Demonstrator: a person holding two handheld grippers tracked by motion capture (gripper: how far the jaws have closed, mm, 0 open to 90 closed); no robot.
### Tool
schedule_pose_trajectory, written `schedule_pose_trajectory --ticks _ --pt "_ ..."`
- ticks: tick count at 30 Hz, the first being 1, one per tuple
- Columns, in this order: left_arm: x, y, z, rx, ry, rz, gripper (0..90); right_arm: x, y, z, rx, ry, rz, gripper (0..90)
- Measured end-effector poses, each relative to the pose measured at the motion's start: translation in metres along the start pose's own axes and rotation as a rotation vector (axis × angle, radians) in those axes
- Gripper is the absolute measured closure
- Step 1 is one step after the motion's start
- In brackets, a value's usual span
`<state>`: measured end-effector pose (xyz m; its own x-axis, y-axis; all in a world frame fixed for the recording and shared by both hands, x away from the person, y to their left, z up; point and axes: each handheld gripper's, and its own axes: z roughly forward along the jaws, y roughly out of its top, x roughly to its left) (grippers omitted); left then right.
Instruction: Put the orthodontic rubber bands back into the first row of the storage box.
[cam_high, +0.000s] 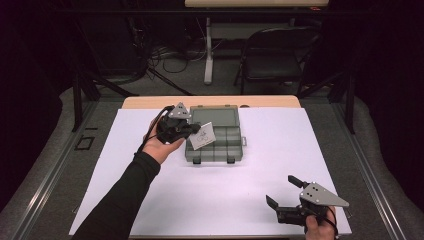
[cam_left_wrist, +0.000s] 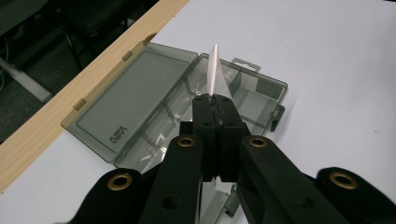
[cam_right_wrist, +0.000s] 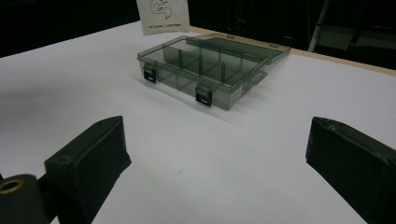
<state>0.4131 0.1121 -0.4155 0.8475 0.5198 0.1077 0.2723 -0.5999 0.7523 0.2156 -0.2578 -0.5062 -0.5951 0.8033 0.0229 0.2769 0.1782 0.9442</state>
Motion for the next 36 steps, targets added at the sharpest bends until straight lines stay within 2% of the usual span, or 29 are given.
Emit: schedule_pose_trajectory --ticks 7,19,25,32,36 --pt "0.011 0.01 0.011 0.008 0.036 -0.011 89.6 0.0 0.0 0.0 0.001 0.003 -0.001 4.8" --pt "0.027 0.015 0.025 0.033 0.045 -0.022 89.6 0.0 0.0 -0.001 0.002 0.006 0.004 4.9" --pt "0.031 0.02 0.033 0.052 0.049 -0.001 89.6 0.001 -0.001 0.001 -0.002 0.012 -0.006 4.9" --pt "0.036 0.024 0.044 0.088 0.058 0.046 89.6 0.001 0.0 0.0 0.0 0.013 -0.004 5.0" --pt "0.038 0.025 0.047 0.091 0.051 0.054 89.6 0.001 -0.001 0.001 0.002 0.015 -0.004 5.0"
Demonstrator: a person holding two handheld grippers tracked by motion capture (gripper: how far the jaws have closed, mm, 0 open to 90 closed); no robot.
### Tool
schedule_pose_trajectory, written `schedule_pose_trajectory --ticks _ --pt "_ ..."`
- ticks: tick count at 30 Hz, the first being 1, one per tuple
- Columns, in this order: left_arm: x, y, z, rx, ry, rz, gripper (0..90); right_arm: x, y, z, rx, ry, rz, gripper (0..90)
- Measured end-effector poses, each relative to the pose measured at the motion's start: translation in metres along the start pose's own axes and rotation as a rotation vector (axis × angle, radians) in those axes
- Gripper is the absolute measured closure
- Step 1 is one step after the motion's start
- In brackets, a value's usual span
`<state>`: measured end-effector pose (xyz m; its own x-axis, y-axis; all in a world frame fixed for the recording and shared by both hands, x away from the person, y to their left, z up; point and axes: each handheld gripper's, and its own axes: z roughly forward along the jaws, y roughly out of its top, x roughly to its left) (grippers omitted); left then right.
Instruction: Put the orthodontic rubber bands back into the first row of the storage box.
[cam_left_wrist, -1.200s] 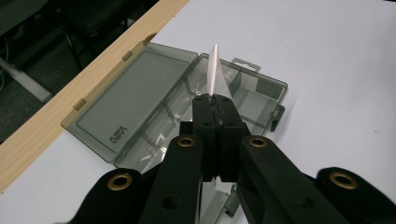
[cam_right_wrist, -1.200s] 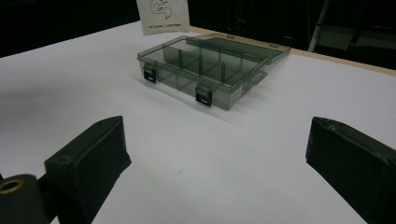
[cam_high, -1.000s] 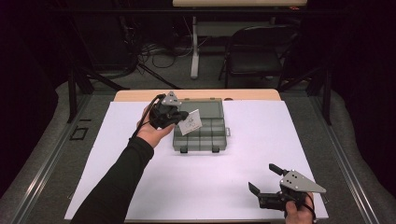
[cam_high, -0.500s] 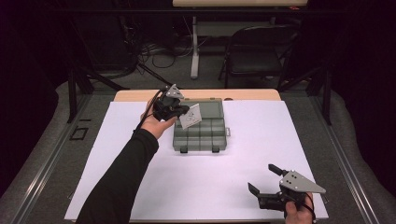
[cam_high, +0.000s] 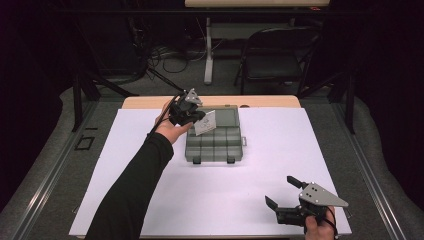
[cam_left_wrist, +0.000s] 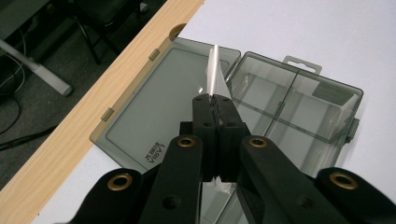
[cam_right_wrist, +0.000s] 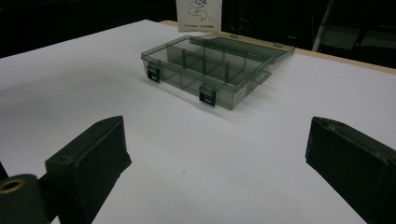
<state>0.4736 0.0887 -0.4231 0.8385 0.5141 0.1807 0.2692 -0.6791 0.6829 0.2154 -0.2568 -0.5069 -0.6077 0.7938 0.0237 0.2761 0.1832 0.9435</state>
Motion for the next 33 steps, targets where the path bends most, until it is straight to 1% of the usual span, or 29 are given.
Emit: schedule_pose_trajectory --ticks 3,4,5,7,9,11,13,14,15,17,19,22,24,27,28,33 --pt "0.001 0.0 0.005 0.014 -0.014 0.002 89.6 0.0 0.0 0.001 -0.004 -0.001 0.002 5.0" --pt "0.0 -0.001 0.01 0.019 -0.008 0.003 89.6 0.0 0.0 0.0 0.006 0.001 0.0 5.0" --pt "0.0 -0.001 0.01 0.019 -0.008 0.003 89.6 0.0 0.0 0.0 0.006 0.001 0.0 5.0" --pt "0.0 -0.002 0.016 0.039 -0.021 0.004 89.6 0.0 0.0 0.0 0.007 0.0 0.002 5.0" --pt "0.001 -0.002 0.02 0.042 -0.016 0.008 89.6 0.0 0.0 0.0 0.007 0.002 0.003 5.1" --pt "0.001 -0.002 0.021 0.046 -0.021 0.008 89.6 0.0 0.0 0.0 0.006 0.001 0.004 5.1" --pt "0.003 -0.004 0.025 0.052 -0.019 -0.003 89.6 0.0 -0.001 0.0 0.007 0.003 0.004 5.1" --pt "0.003 -0.004 0.025 0.052 -0.019 -0.003 89.6 0.0 -0.001 0.001 -0.003 0.001 0.007 5.1" --pt "0.004 -0.006 0.027 0.06 -0.013 -0.003 89.6 0.0 -0.001 0.001 -0.003 0.0 0.009 5.1" --pt "0.004 -0.006 0.027 0.064 -0.016 -0.002 89.6 0.0 -0.001 0.001 -0.003 0.001 0.011 5.1" --pt "0.004 -0.007 0.029 0.068 -0.019 -0.006 89.6 0.0 -0.001 0.001 -0.001 0.002 0.011 5.2" --pt "0.0 -0.009 0.032 0.079 -0.029 0.004 89.6 0.0 -0.001 0.0 0.007 0.004 0.006 5.2" --pt "-0.001 -0.009 0.033 0.08 -0.026 0.004 89.6 0.0 -0.001 0.001 0.007 0.004 0.001 5.3" --pt "-0.002 -0.01 0.034 0.084 -0.032 0.007 89.6 0.0 -0.001 0.001 0.007 0.006 0.003 5.2" --pt "-0.002 -0.012 0.035 0.084 -0.029 -0.001 89.6 0.0 -0.001 0.001 0.009 0.006 0.003 5.2" --pt "-0.003 -0.015 0.039 0.098 -0.031 -0.006 89.4 0.0 -0.001 0.001 0.009 0.008 0.002 5.3"
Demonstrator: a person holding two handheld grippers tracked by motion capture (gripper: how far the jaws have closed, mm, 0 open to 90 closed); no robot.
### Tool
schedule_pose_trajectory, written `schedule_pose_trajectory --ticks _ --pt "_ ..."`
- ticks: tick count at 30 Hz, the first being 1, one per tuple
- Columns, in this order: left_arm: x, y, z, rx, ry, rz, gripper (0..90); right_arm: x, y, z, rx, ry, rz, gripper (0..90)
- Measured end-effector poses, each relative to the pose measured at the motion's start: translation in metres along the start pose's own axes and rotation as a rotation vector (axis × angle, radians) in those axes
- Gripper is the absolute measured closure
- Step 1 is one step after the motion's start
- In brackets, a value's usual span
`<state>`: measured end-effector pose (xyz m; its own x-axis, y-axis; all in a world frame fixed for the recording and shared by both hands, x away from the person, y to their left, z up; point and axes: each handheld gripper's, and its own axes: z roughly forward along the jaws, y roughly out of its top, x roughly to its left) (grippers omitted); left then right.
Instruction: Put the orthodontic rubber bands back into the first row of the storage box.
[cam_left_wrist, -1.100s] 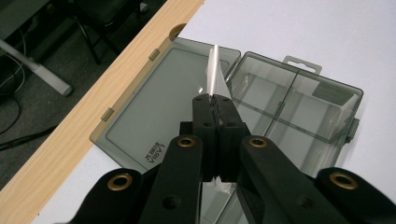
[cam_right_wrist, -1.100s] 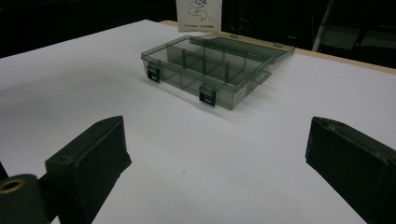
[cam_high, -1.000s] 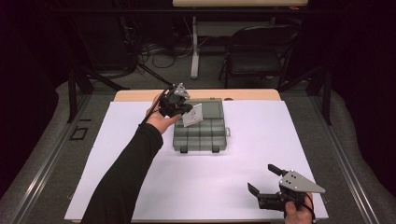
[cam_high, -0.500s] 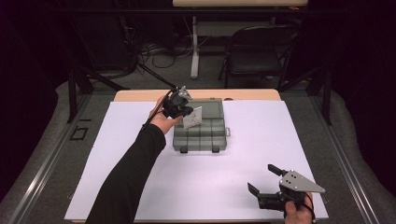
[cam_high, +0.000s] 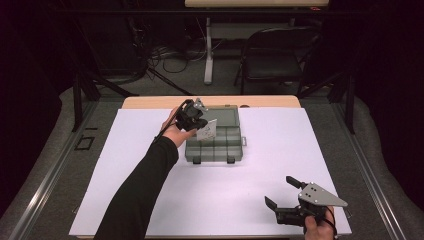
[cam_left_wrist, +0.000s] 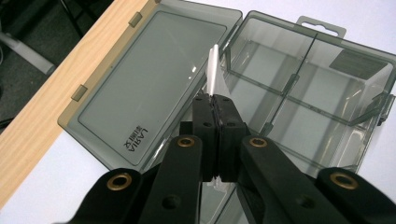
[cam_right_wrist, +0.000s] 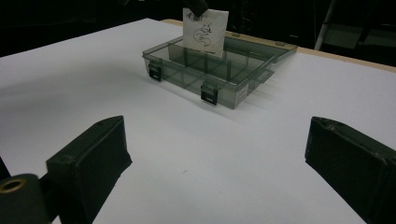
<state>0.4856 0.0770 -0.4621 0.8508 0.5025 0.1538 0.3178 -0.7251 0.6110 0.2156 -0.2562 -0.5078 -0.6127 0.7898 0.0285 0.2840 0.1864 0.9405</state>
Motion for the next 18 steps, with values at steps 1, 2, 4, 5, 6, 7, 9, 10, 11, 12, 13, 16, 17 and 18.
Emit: schedule_pose_trajectory --ticks 1,2,4,5,6,7,9,10,11,12,13,16,17,18 --pt "0.0 0.0 0.0 0.0 0.0 0.0 89.4 -0.0001 0.0 -0.0001 0.002 -0.002 -0.001 5.3" --pt "-0.0004 -0.0002 0.0007 0.002 0.001 0.001 89.4 -0.0001 0.0 -0.0001 0.002 -0.002 -0.001 5.3" --pt "-0.0012 -0.0009 0.0021 -0.001 -0.006 0.0 89.4 -0.0001 0.0 0.0 0.003 -0.003 -0.001 5.3" --pt "-0.0012 -0.0009 0.0021 -0.001 -0.006 0.0 89.4 -0.0001 0.0 0.0 0.003 -0.003 -0.001 5.3" --pt "-0.0015 -0.0013 0.0027 0.003 -0.006 -0.001 89.4 0.0 0.0 0.0 0.003 -0.003 -0.002 5.3" --pt "-0.0021 -0.0019 0.0034 0.004 -0.004 -0.005 89.3 0.0 0.0 0.0001 0.003 -0.003 -0.001 5.3" --pt "-0.0023 -0.0032 0.0045 0.007 -0.004 -0.008 89.3 0.0 -0.0001 0.0002 0.003 -0.003 0.0 5.3" --pt "-0.0025 -0.0036 0.005 0.007 -0.005 -0.012 89.3 0.0001 -0.0001 0.0002 0.004 -0.003 -0.001 5.3" --pt "-0.0027 -0.004 0.0054 0.008 -0.004 -0.013 89.3 0.0002 0.0 0.0003 0.003 -0.003 -0.002 5.4" --pt "-0.0029 -0.0047 0.0065 0.008 -0.008 -0.015 89.2 0.0003 0.0001 0.0003 0.004 -0.002 -0.003 5.4" --pt "-0.0029 -0.0049 0.0069 0.009 -0.006 -0.015 89.1 0.0004 0.0001 0.0003 0.004 -0.001 -0.003 5.3" --pt "-0.0028 -0.0056 0.0077 0.009 0.0 -0.022 88.8 0.0003 0.0 0.0003 0.004 -0.001 -0.003 5.4" --pt "-0.0026 -0.0059 0.0081 0.01 -0.001 -0.023 88.6 0.0003 0.0 0.0003 0.004 -0.001 -0.004 5.4" --pt "-0.0026 -0.0059 0.0081 0.01 -0.001 -0.023 88.2 0.0003 0.0 0.0004 0.004 -0.002 -0.003 5.4"
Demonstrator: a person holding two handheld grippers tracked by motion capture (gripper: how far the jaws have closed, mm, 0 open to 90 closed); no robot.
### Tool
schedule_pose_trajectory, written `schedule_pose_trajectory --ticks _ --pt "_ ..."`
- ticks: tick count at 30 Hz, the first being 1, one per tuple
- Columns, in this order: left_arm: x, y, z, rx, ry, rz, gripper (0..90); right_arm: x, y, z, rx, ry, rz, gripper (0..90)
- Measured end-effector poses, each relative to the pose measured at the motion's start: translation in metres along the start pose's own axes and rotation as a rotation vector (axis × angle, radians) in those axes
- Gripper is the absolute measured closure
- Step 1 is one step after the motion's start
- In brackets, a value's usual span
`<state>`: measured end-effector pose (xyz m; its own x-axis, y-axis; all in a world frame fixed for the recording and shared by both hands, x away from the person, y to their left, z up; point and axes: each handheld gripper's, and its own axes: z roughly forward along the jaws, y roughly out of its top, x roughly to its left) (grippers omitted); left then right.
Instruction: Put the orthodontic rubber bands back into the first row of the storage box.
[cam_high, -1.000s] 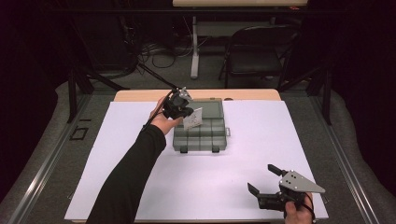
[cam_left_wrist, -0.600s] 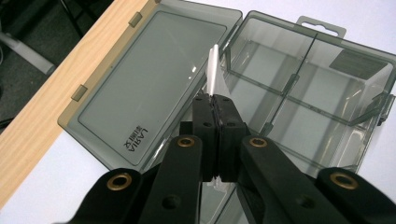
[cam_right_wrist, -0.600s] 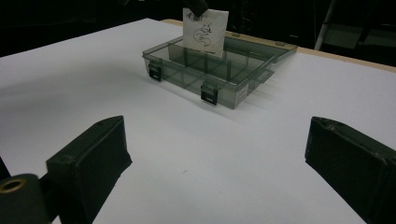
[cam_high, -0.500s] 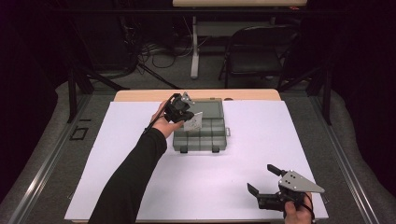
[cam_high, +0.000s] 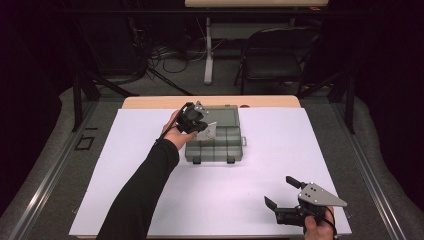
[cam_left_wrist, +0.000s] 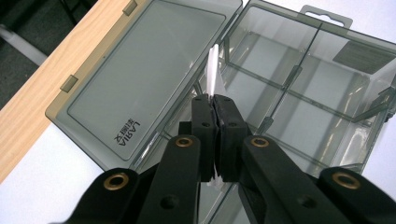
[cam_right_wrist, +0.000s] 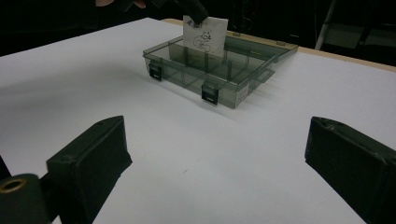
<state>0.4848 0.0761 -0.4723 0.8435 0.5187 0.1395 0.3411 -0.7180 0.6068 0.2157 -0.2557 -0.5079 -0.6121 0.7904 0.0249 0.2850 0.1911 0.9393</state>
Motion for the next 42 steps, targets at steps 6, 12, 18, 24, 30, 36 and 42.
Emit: schedule_pose_trajectory --ticks 6,12,18,24,30,36,42 --pt "0.0008 -0.001 0.0012 0.008 -0.005 -0.003 86.0 -0.0001 0.0 0.0 0.0 0.001 -0.001 5.4" --pt "0.0012 -0.002 0.0021 0.013 -0.006 -0.013 83.9 0.0 0.0001 -0.0001 0.0 0.002 -0.002 5.4" --pt "0.0018 -0.0025 0.0015 0.013 -0.002 -0.024 82.6 0.0005 0.0001 0.0004 0.001 0.004 -0.004 5.4" --pt "0.0028 -0.0049 0.002 0.008 0.012 -0.039 78.8 0.0003 0.0 0.0005 -0.002 0.004 -0.002 5.5" --pt "0.0053 -0.0054 0.001 -0.013 0.046 -0.077 63.0 0.0003 0.0001 0.0004 0.001 0.003 -0.004 5.6" --pt "0.008 -0.0063 -0.0012 -0.029 0.063 -0.118 46.2 0.0004 0.0001 0.0006 0.003 0.005 -0.004 5.6" --pt "0.01 -0.0073 -0.0055 -0.044 0.061 -0.16 41.8 0.0009 0.0 0.0012 -0.001 0.007 -0.003 5.6"
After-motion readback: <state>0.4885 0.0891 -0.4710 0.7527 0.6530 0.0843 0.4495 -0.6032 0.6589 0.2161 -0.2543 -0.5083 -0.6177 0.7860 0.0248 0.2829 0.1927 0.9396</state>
